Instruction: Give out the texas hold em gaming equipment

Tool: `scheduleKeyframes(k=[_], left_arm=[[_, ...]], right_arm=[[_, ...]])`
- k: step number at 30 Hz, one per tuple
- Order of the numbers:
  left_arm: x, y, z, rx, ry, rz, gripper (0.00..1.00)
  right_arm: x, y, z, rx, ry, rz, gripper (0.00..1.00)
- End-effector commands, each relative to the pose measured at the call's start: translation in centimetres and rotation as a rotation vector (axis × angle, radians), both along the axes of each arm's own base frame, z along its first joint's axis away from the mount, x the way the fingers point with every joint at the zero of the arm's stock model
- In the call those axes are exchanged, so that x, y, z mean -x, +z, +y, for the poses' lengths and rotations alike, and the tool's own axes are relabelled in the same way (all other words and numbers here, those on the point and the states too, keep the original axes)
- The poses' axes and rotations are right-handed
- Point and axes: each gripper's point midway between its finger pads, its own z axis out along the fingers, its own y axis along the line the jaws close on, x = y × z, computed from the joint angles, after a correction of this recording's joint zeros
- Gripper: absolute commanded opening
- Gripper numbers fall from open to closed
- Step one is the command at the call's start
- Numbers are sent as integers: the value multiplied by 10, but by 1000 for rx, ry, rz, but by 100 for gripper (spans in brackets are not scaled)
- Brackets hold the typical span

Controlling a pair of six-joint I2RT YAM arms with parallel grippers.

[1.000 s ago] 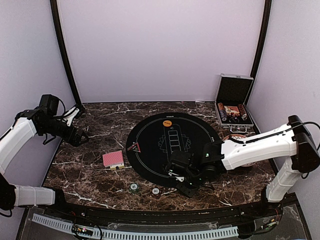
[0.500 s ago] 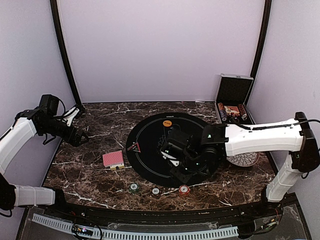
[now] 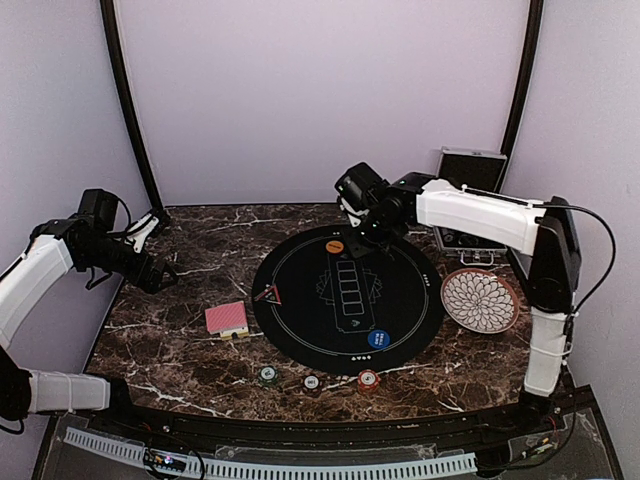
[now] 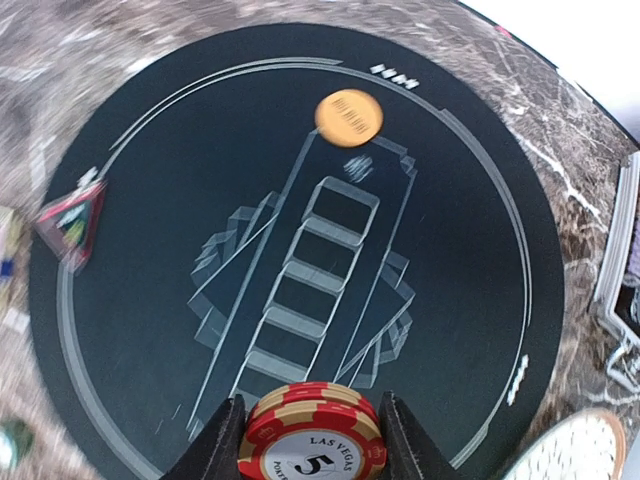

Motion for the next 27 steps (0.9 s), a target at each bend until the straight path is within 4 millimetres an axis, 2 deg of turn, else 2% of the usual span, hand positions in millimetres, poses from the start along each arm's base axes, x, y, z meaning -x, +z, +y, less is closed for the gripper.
scheduleKeyframes(k=[1, 6, 13, 21, 27], left_arm=[[5, 10, -2, 5, -18, -21, 99], [6, 9, -3, 7, -23, -21, 99], [8, 10, -3, 4, -27, -19, 99], [7, 9, -3, 5, -25, -15, 99], [6, 8, -3, 4, -26, -13, 99]], right_arm=[[-59, -10, -2, -5, -66, -55, 13], [-100, -39, -3, -11, -101, -31, 13], [-132, -69, -1, -40, -118, -10, 13], [-141, -102, -1, -39, -118, 37, 15], [-142, -118, -5, -35, -123, 58, 15]])
